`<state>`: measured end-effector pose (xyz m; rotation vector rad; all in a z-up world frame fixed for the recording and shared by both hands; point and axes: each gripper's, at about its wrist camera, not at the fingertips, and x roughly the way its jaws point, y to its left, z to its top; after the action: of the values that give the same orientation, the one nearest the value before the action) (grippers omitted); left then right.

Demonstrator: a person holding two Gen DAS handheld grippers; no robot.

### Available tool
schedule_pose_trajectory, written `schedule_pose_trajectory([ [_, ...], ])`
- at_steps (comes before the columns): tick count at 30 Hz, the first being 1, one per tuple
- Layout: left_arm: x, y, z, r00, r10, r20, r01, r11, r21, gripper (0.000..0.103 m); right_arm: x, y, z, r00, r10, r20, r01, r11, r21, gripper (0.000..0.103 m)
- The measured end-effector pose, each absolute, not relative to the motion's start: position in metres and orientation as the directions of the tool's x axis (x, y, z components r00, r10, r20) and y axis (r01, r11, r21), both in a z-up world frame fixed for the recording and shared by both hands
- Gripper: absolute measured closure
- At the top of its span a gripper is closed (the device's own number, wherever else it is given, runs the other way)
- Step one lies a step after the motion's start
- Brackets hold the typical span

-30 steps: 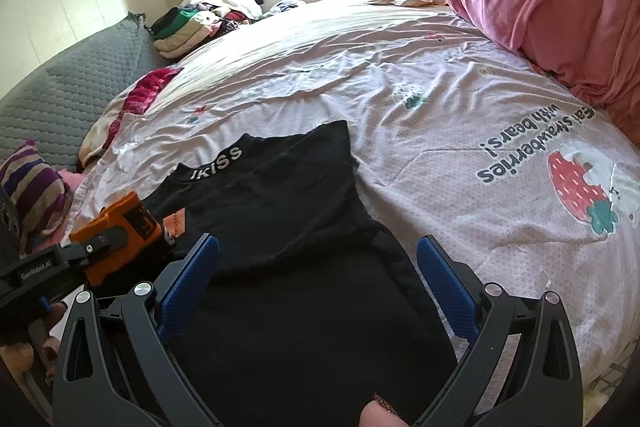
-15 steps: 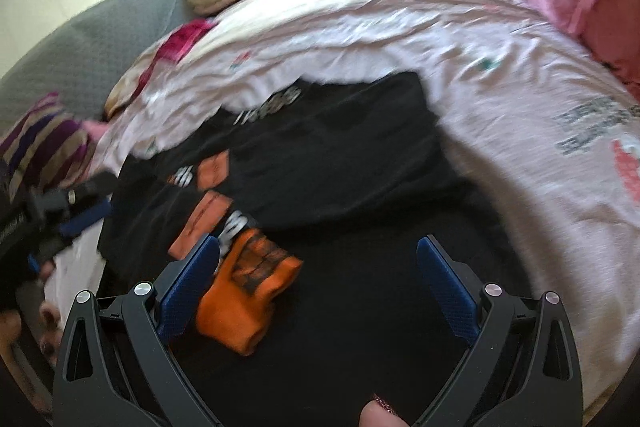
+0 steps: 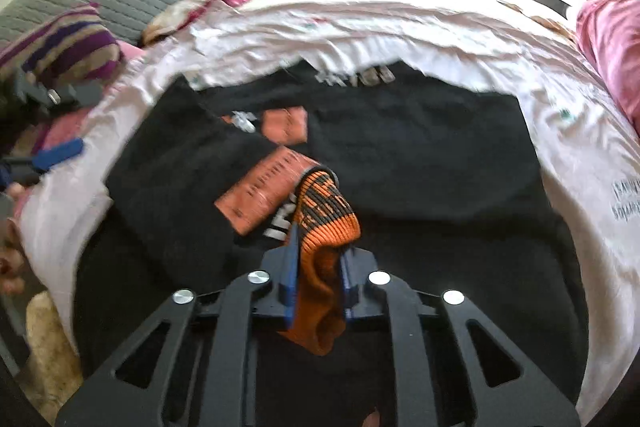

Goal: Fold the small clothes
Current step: 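Grasp the folded orange cuff with the right tool and adjust it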

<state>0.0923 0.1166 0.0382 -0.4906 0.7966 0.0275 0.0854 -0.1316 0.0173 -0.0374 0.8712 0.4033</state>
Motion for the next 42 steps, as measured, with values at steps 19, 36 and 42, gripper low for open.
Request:
schedule_pose_trajectory([
  [19,0.096,0.12,0.038,0.697,-0.135,-0.705,-0.216,0.897,-0.386,0.016,0.151,-0.176,0.09,0.732,0.191,-0.654,-0.346,0.931,-0.116,0.09],
  [36,0.152,0.067,0.027,0.649,-0.168,-0.742,-0.092,0.951,-0.296,0.039,0.152,-0.186,0.05,0.696,0.116,-0.708,-0.298,0.945,-0.139,0.085],
  [42,0.166,0.052,0.013,0.61,-0.192,-0.769,-0.047,0.96,-0.277,0.059,0.155,-0.193,0.05,0.71,0.089,-0.699,-0.259,0.956,-0.141,0.08],
])
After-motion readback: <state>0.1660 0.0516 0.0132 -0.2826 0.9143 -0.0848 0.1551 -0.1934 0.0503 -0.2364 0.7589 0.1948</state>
